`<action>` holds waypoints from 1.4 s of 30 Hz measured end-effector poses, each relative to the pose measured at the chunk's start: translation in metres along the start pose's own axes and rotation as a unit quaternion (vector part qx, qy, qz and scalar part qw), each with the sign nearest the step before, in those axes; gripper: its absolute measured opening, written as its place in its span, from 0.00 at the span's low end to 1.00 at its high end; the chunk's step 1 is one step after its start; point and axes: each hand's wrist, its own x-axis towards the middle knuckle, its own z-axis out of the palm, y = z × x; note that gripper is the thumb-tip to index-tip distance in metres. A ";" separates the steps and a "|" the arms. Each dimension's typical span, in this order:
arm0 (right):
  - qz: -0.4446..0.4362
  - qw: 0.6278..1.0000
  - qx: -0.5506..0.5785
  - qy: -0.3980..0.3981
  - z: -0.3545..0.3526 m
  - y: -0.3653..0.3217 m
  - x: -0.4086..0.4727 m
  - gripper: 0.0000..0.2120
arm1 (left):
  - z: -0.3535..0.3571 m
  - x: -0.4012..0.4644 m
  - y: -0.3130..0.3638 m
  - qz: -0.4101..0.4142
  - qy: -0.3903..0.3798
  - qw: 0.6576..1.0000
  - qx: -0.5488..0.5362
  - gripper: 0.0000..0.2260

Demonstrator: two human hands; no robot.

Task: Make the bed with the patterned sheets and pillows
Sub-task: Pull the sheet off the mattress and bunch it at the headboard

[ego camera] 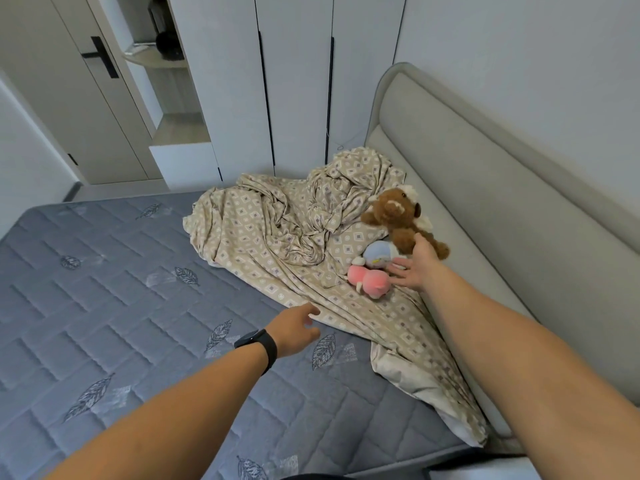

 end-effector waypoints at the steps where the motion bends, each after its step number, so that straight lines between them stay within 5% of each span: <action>1: 0.002 0.999 -0.031 0.003 0.002 0.005 -0.003 0.29 | 0.002 0.000 -0.001 -0.002 -0.005 1.000 0.002 0.20; 4: 0.039 0.994 -0.097 -0.005 0.006 0.043 -0.008 0.19 | 0.004 0.001 -0.001 -0.005 -0.012 1.000 0.005 0.19; 14: 0.011 0.979 -0.198 -0.041 0.030 0.094 -0.019 0.22 | -0.008 0.005 0.016 0.018 0.030 0.999 -0.011 0.17; 28: -0.005 0.963 -0.260 -0.068 0.037 0.123 -0.017 0.13 | 0.009 -0.006 0.003 -0.003 0.015 1.000 0.007 0.17; 42: -0.043 0.885 -0.445 -0.128 0.084 0.207 -0.037 0.08 | 0.025 -0.044 -0.085 -0.085 -0.013 0.996 -0.012 0.16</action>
